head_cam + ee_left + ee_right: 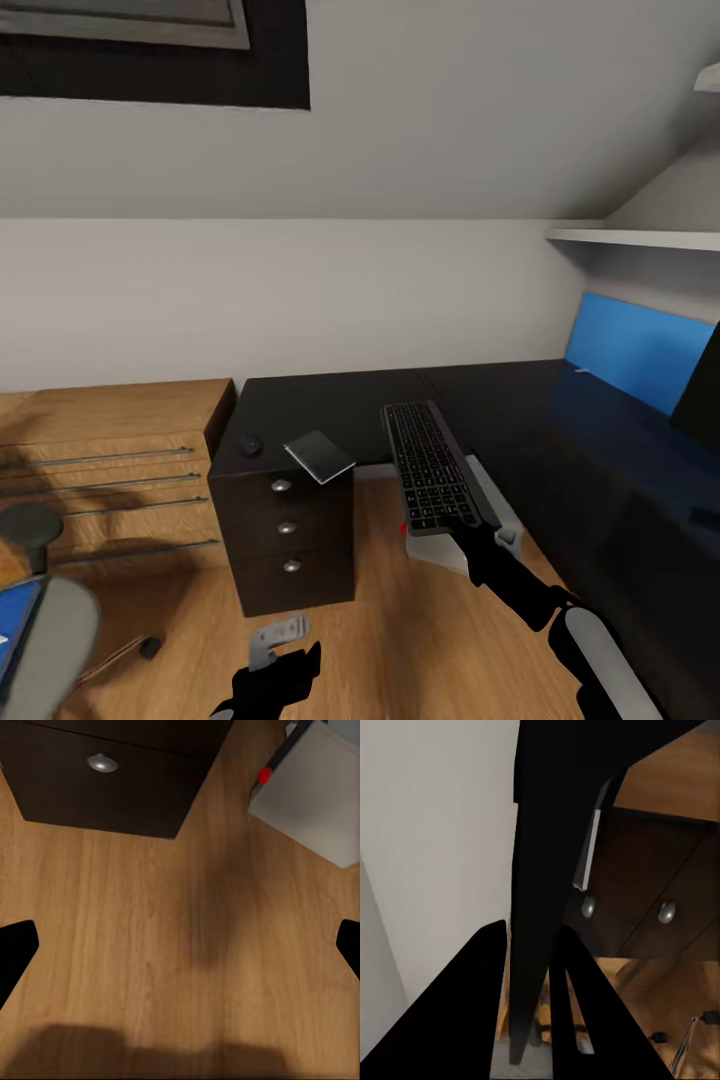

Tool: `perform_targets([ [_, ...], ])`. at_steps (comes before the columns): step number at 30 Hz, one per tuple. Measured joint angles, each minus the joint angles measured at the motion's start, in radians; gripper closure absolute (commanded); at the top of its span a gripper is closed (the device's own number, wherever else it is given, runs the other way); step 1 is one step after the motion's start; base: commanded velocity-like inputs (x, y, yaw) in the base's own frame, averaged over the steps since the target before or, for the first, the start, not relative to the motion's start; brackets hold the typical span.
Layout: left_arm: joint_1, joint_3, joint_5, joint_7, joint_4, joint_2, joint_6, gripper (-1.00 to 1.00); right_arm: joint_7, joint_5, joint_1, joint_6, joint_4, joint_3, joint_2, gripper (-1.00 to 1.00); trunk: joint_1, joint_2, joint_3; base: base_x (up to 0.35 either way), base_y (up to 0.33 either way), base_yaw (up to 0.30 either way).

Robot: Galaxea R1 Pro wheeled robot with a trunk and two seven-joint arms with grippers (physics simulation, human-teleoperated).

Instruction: In the bedroom, organize the workspace by keeping the computer under the desk, ensuring the monitor is on the desk, placing the keyboard on the desk next to the monitor, placing the mouse on the desk next to the keyboard, moving the folder from the swivel chair onto the desk next to the mouse, stacking the notebook on top of the folder with the pen on top of the notebook, and positioning the swivel chair next to the desk.

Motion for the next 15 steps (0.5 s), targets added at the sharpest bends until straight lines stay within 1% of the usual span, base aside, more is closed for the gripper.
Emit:
perform_targets([
  [9, 0.0, 0.0, 0.0, 0.0, 0.0, 0.0, 0.0, -1.0, 0.0, -0.001, 0.0, 0.0, 0.0, 0.0, 0.0, 1.0, 0.0, 0.0, 0.007, -0.331, -0.015, 0.231],
  [15, 0.0, 0.001, 0.0, 0.0, 0.0, 0.0, 0.0, -1.0, 0.0, 0.0, 0.0, 0.003, 0.0, 0.0, -0.002, 1.0, 0.0, 0.0, 0.008, -0.335, 0.0, 0.037],
])
